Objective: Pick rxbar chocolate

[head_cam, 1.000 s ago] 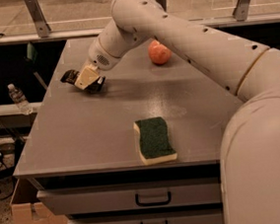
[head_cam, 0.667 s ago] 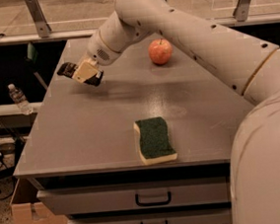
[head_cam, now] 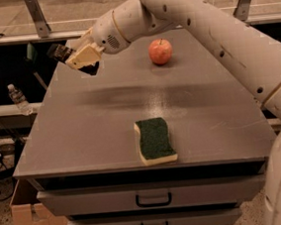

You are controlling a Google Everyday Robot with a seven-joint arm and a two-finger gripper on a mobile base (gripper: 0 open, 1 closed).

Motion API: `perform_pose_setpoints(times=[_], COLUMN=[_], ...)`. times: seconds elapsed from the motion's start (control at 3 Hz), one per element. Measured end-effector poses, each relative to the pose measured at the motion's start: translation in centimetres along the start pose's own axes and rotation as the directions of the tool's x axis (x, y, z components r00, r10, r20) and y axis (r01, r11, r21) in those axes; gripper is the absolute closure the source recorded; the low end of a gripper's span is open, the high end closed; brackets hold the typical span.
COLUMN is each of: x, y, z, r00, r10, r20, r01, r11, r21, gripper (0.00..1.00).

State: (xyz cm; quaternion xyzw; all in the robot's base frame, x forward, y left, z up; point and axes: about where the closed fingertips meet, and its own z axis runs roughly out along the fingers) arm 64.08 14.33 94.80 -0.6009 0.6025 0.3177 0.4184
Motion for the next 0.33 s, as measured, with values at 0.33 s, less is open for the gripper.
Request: perform_pose_setpoints(times=[0.33], x=[-2.4], y=[1.35], z=[-1.3], r00=[0.989], r10=[-0.011], r20=[0.151], r01=[0.023], r11=[0.9968], r21=[-0.076], gripper=[1.0])
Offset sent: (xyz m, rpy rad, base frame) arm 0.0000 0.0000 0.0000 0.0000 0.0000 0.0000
